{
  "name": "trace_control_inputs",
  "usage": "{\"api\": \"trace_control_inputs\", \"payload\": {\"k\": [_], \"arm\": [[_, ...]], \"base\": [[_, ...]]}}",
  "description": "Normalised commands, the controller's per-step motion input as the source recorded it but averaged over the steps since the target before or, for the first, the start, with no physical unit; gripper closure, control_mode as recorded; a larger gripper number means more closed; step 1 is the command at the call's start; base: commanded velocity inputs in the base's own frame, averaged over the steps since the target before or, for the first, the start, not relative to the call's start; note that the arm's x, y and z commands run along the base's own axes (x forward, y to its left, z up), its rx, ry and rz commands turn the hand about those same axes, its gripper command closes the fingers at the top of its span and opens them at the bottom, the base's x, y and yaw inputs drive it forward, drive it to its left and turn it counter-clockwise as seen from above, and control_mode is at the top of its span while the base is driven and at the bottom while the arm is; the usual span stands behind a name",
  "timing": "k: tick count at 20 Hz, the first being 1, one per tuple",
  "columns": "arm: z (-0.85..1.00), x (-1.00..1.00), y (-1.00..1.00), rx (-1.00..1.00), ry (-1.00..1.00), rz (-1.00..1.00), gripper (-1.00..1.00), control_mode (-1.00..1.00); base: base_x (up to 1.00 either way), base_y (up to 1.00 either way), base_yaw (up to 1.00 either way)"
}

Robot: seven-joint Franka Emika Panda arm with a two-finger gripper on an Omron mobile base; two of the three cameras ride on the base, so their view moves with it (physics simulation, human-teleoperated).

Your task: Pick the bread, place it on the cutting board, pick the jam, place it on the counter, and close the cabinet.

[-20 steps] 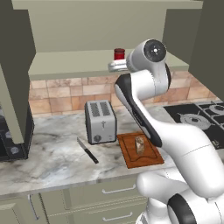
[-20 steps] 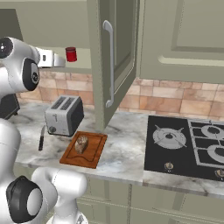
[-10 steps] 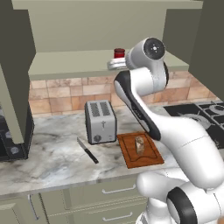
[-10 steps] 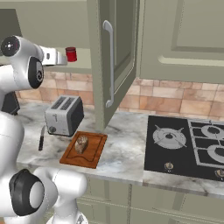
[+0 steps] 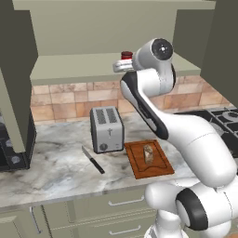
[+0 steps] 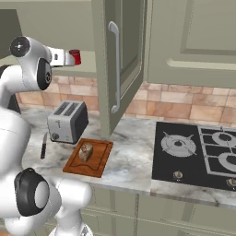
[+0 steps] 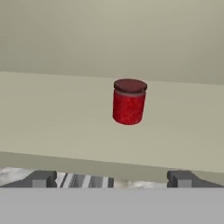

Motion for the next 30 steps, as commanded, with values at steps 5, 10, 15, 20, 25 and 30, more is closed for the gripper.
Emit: {"api": "trace_control_inputs", "payload": {"k": [5, 10, 15, 20, 25, 30], "arm": [[0.0, 0.19, 0.0, 0.0, 0.0, 0.0, -1.0, -1.0], [0.0, 0.17, 0.0, 0.0, 0.0, 0.0, -1.0, -1.0], [0.0, 0.14, 0.0, 0.0, 0.0, 0.0, -1.0, -1.0], [0.0, 0.16, 0.0, 0.0, 0.0, 0.0, -1.0, -1.0], [0.0, 0.14, -0.03, 0.0, 0.0, 0.0, -1.0, -1.0], [0.0, 0.1, -0.05, 0.0, 0.0, 0.0, -1.0, -1.0]], "base": [[0.0, 0.0, 0.0], [0.0, 0.0, 0.0], [0.0, 0.0, 0.0], [0.0, 0.0, 0.0], [0.0, 0.0, 0.0], [0.0, 0.0, 0.0]]}}
